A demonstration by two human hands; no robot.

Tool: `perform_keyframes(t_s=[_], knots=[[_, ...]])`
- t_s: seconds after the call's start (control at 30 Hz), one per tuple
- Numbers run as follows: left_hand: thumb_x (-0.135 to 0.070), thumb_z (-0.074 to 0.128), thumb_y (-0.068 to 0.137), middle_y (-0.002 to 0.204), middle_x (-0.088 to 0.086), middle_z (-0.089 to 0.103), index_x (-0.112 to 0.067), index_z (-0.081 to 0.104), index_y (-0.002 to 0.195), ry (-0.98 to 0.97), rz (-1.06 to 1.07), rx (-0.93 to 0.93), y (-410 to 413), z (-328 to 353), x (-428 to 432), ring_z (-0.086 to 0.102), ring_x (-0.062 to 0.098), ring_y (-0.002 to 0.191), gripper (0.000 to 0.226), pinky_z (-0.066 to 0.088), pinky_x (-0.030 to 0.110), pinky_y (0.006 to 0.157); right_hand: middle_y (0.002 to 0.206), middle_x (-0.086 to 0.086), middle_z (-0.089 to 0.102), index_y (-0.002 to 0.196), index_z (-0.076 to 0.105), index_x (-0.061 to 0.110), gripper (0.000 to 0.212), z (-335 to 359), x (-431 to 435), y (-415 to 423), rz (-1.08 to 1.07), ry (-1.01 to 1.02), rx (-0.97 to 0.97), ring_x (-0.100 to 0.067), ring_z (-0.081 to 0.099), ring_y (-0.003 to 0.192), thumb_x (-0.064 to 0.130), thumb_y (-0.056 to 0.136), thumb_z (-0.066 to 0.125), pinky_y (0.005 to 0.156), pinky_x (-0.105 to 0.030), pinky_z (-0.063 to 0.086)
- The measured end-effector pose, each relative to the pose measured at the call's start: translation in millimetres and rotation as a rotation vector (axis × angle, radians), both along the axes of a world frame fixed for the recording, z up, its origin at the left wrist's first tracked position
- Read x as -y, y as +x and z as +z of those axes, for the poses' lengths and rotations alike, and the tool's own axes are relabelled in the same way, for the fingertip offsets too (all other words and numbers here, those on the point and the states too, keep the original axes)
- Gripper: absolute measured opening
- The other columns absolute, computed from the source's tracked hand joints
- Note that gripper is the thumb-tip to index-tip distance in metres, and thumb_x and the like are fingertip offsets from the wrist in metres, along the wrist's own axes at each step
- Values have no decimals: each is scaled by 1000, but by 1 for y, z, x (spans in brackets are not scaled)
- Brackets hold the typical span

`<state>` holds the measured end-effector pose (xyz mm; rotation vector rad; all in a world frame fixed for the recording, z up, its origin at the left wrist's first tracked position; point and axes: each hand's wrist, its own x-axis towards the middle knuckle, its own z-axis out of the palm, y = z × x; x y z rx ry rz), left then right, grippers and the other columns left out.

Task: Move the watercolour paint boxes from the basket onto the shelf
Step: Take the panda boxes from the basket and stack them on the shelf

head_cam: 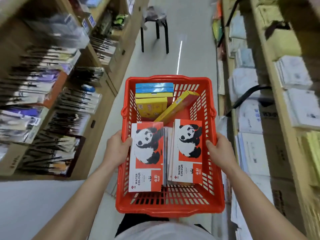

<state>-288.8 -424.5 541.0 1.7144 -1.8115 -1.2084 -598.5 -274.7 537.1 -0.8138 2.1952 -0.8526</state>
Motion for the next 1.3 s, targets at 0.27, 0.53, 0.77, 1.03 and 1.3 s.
perform_keyframes(t_s=[0.27,0.53,0.77,1.03,1.3], knots=[[-24,61,99,79,-14,73,-26,66,94,44,42,-86,-93,-12,190,71,-6,66,7,46,7,44,106,-8,76,119,66,10,20,13,201,-90,35,44,-78,-30,72,98,10,101,57,84,-42,57],[-31,58,100,84,-7,78,-30,67,98,92,33,-61,-189,0,396,76,10,67,9,61,30,58,106,-8,77,116,64,13,15,28,400,-183,20,30,-45,-28,74,94,11,103,58,86,-47,60],[-23,58,99,87,-3,78,-27,67,97,76,61,14,-287,-13,583,75,15,72,10,60,35,64,111,-11,76,119,63,10,17,9,599,-283,51,18,23,-31,74,98,10,104,55,88,-49,59],[-23,57,101,90,-4,78,-28,64,98,85,134,-3,-388,-2,791,77,15,72,10,64,42,67,114,-13,76,120,64,7,20,15,837,-397,114,43,-1,-35,72,104,10,102,56,92,-54,57],[-23,57,100,90,-3,77,-23,66,107,88,166,23,-456,-32,1025,74,13,72,11,52,25,53,105,-14,77,113,69,6,18,-5,1070,-464,118,40,-76,-35,72,97,4,97,60,84,-42,56]])
